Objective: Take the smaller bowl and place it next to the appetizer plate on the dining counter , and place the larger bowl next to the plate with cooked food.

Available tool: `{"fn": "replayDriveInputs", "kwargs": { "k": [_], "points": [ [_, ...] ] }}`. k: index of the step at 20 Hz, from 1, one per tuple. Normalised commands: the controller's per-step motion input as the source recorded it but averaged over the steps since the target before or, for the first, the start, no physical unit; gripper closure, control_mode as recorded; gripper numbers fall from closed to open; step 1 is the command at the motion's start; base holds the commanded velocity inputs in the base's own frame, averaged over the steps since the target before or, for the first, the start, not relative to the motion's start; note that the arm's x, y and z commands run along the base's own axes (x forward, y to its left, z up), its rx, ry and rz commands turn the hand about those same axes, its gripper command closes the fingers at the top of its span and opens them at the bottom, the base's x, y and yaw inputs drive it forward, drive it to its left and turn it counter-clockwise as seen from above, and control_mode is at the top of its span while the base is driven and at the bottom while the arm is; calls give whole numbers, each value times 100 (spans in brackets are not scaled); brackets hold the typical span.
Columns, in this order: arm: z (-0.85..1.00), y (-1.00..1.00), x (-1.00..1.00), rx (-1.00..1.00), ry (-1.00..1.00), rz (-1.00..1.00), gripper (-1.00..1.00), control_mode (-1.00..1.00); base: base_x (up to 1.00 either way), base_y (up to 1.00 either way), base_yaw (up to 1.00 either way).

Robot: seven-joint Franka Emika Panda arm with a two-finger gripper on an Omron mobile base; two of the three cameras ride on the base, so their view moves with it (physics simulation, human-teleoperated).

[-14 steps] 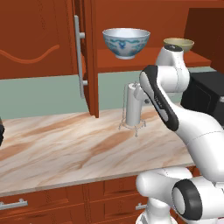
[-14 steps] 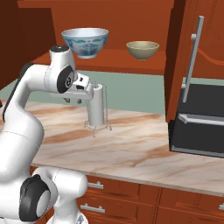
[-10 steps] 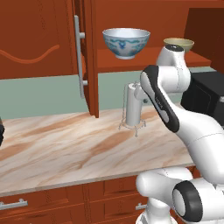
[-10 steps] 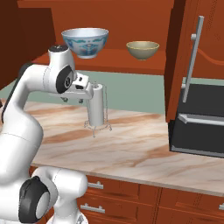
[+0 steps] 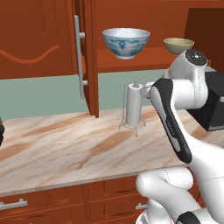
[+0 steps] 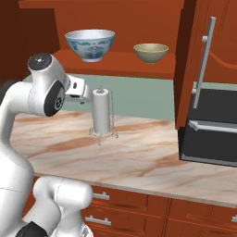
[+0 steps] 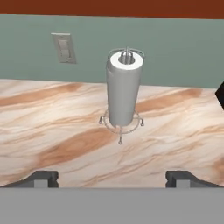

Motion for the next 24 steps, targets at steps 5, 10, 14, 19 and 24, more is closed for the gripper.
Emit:
{"fn": "replayDriveInputs", "kwargs": {
  "k": [5,10,14,19,24],
  "points": [
    [55,0,-11,0,-19,-1,-100,-100,0,0,0],
    [61,0,-10,5,-12,-8,-100,-100,0,0,0],
    [47,0,-28,24,-9,-14,-100,-100,0,0,0],
    [52,0,-21,30,-8,-10,-100,-100,0,0,0],
    [39,0,0,29,1,-3,-100,-100,0,0,0]
  ]
}}
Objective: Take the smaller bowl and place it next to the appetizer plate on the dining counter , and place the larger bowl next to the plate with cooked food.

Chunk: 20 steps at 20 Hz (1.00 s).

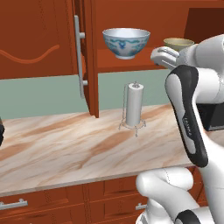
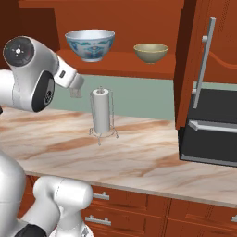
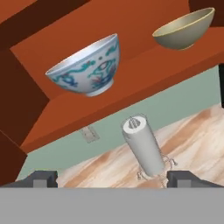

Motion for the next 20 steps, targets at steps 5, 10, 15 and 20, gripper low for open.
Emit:
{"fn": "replayDriveInputs", "kwargs": {
  "k": [5,10,15,20],
  "points": [
    [31,0,0,21,0,0,-100,-100,0,0,0],
    [30,0,22,8,-1,0,-100,-100,0,0,0],
    [14,0,46,1,1,0,-100,-100,0,0,0],
    [6,3,51,0,2,-5,-100,-100,0,0,0]
  ]
}}
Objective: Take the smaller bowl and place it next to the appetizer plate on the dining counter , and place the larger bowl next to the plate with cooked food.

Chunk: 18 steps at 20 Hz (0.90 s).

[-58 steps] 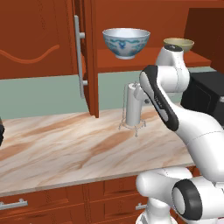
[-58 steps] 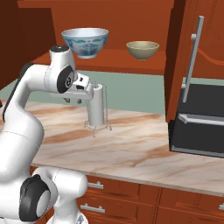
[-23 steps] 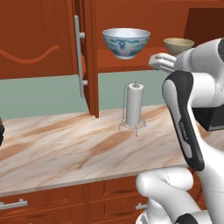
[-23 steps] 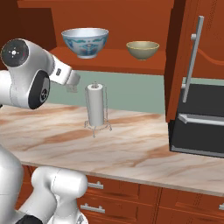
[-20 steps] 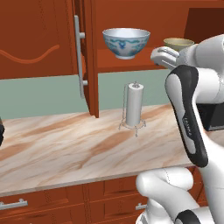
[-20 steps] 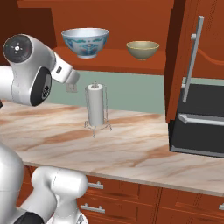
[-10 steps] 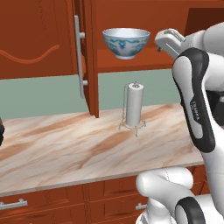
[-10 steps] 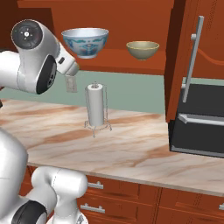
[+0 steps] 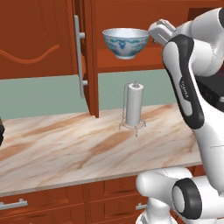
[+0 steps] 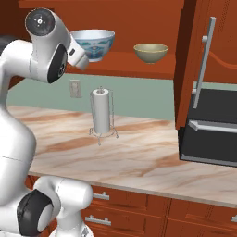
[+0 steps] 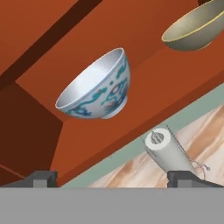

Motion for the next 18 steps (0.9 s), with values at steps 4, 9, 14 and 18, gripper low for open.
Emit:
{"fn": "replayDriveInputs", "kwargs": {
  "k": [4,9,14,18],
  "points": [
    [0,7,53,0,6,-10,-100,-100,0,0,0],
    [0,1,64,0,8,-9,-100,-100,0,0,0],
    [0,0,52,0,10,-1,-100,-100,0,0,0],
    [0,0,60,0,7,0,-100,-100,0,0,0]
  ]
}}
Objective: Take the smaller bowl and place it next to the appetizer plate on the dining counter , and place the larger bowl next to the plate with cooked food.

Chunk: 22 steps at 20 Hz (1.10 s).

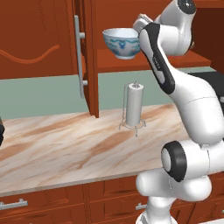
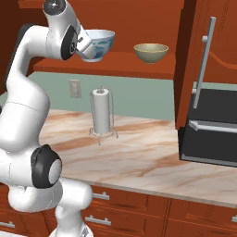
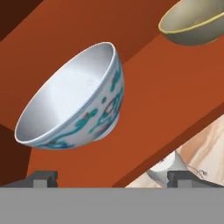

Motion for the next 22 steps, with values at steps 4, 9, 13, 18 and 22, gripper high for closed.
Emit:
{"fn": "replayDriveInputs", "kwargs": {
  "k": [4,9,13,18,22],
  "points": [
    [-5,0,65,0,4,0,-100,-100,0,0,0],
    [-11,3,69,0,0,0,-100,-100,0,0,0],
    [-12,14,68,0,0,0,-100,-100,0,0,0],
    [-7,5,46,0,0,0,-100,-100,0,0,0],
    [-35,0,1,-1,8,-3,100,-100,0,0,0]
  ]
}}
